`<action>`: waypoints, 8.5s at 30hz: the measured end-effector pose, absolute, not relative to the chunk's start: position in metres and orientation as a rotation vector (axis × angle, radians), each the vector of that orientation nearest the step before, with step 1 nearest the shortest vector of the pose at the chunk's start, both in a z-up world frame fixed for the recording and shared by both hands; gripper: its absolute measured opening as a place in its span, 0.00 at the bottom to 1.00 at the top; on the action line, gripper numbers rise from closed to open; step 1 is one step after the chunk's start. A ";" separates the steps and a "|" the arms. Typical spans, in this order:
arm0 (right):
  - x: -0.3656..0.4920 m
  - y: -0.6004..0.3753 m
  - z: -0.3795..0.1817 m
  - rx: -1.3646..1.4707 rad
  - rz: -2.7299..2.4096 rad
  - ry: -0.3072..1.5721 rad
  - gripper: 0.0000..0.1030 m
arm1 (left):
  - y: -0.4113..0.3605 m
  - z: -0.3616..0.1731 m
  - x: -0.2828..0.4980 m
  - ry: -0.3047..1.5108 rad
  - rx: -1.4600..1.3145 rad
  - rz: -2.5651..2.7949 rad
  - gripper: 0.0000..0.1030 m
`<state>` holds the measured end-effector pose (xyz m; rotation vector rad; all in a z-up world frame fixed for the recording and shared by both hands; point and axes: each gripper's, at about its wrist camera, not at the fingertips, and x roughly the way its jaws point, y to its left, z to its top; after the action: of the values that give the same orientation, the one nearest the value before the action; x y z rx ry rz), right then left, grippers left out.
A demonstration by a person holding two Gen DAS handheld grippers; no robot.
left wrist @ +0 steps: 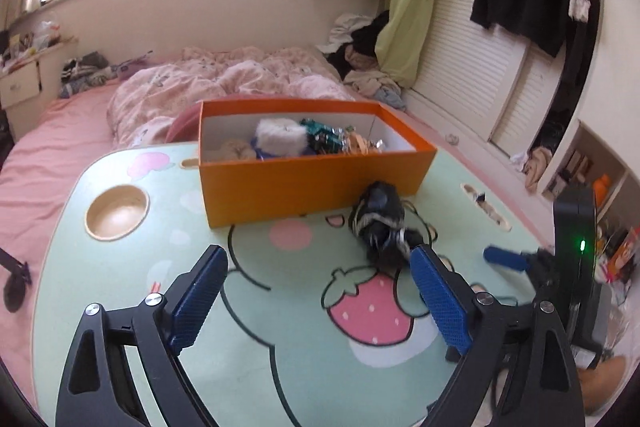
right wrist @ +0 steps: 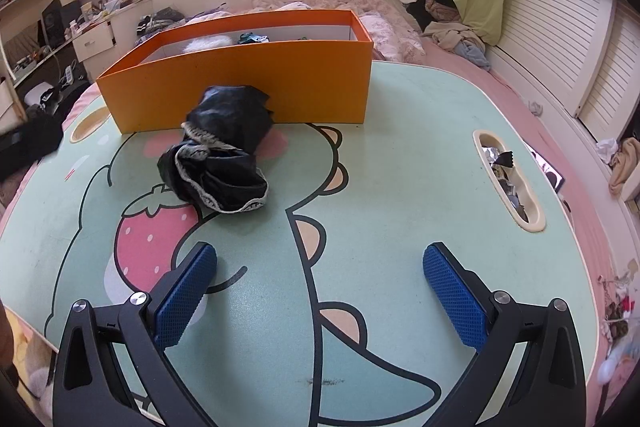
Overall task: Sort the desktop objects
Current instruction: 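Lift the black lace pouch out of the box with the left tool and set it on the table, then grasp the white pompom in the box with the right tool, place it on the table, then grasp the green toy car in the box with the left tool, place it on the table, then grasp the blue tin in the box with the right tool, set it on the table, then grasp the brown fluffy ball in the box with the left tool, place it on the table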
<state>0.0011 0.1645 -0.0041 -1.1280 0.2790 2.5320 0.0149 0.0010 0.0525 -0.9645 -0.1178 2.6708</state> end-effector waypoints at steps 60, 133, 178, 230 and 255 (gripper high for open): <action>-0.080 0.177 0.020 -1.340 2.657 0.195 0.37 | 0.024 0.003 0.019 0.074 -1.182 2.721 1.00; 0.002 0.170 -0.003 -1.070 2.571 0.270 1.00 | -0.013 0.044 -0.033 -0.372 -1.202 2.556 0.23; -0.265 0.179 0.020 -1.771 2.512 0.295 0.59 | 0.013 0.009 0.022 0.070 -1.158 2.767 1.00; 0.011 0.172 0.027 -1.044 2.653 0.269 0.78 | 0.013 0.003 0.022 0.072 -1.155 2.771 1.00; 0.016 0.154 -0.017 -0.999 2.645 0.228 0.99 | -0.023 0.046 0.011 -0.135 -1.036 2.775 0.45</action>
<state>0.0164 0.1536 -0.0167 -0.9991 0.2284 2.6450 0.0113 -0.0228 0.0458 -1.0357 -0.1352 2.7751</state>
